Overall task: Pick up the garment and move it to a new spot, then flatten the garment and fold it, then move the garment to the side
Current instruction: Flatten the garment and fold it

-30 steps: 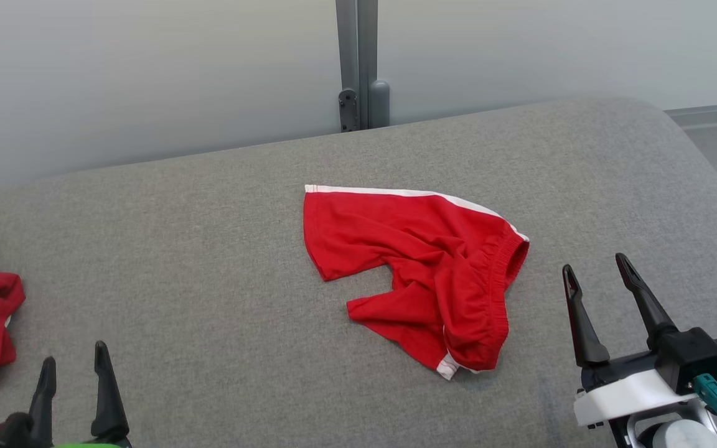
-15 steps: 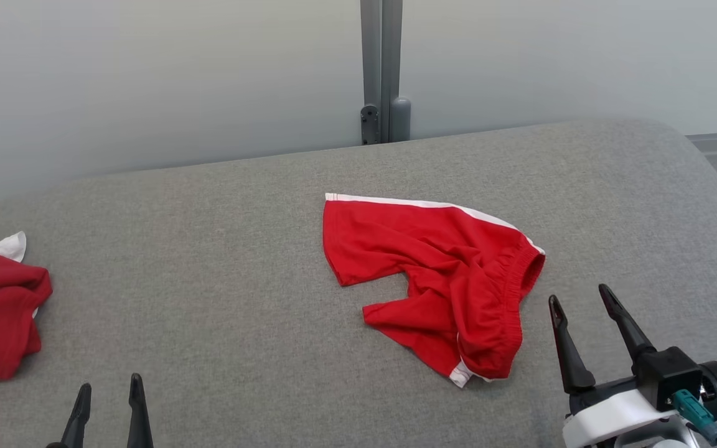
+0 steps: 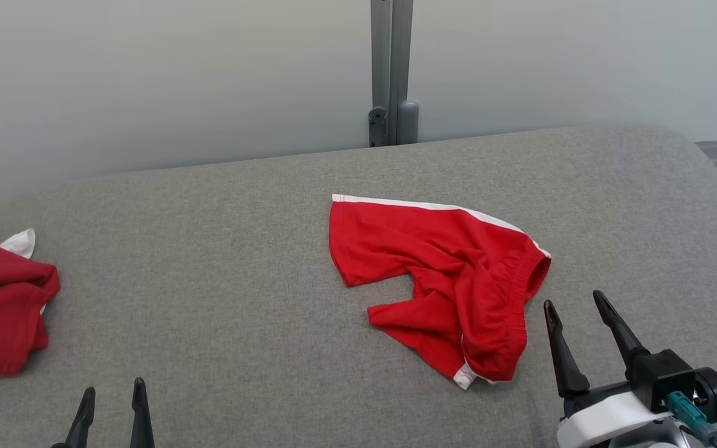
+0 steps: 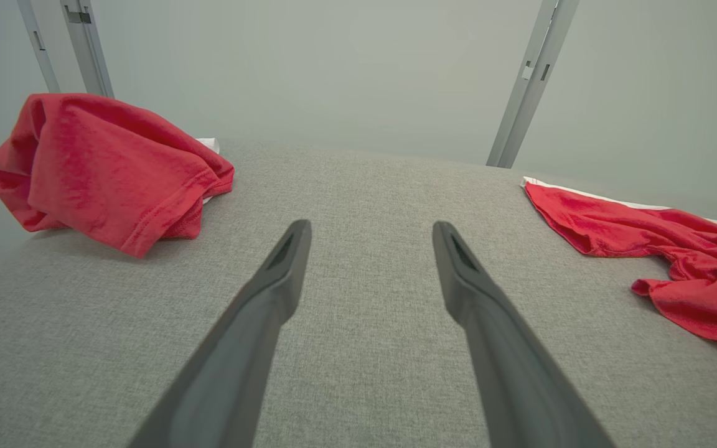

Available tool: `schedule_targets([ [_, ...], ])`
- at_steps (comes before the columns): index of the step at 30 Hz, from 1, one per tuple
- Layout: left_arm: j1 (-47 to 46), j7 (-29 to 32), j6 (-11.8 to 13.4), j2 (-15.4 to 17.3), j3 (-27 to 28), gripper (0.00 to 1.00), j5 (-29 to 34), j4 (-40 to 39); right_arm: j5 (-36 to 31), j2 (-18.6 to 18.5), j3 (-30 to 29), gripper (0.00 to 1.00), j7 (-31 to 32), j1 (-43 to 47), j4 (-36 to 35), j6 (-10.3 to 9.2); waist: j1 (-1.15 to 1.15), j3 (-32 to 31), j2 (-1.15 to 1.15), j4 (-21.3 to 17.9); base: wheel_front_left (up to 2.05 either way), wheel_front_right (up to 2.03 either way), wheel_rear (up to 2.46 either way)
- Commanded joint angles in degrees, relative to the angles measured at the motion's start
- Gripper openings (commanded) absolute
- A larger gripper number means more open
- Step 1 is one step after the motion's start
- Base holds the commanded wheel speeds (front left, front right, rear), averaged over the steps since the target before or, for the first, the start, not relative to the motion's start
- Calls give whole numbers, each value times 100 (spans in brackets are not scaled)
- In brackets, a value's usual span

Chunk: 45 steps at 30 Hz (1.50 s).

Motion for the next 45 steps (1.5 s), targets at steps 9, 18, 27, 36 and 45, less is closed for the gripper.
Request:
schedule_targets([
  [9, -91, -2, -53, -58, 90, 100, 143, 24, 32, 28, 18, 100, -18, -26, 16, 0, 0, 45, 0, -95, 0, 0, 0],
  [18, -134, -3, -52, -26, 14, 100, 111, -33, 42, 30, 24, 100, -18, -61, -26, 0, 0, 165, 0, -255, 0, 0, 0],
  [27, -553, -3, -53, 153, -617, 100, 167, -94, 39, 17, -8, 100, -18, -203, -103, -1, 0, 375, 0, -555, 0, 0, 0],
  [36, -2610, 908, -53, 163, -2207, 100, 206, -418, 149, 58, 10, 100, -18, -655, -331, -1, 0, 1280, 0, -1351, 0, 0, 0],
  [45, -4086, 1964, -42, -139, -3435, 100, 85, 157, 483, 80, -1, 100, -18, -864, -393, -1, 0, 1846, 0, -2332, 0, 0, 0],
])
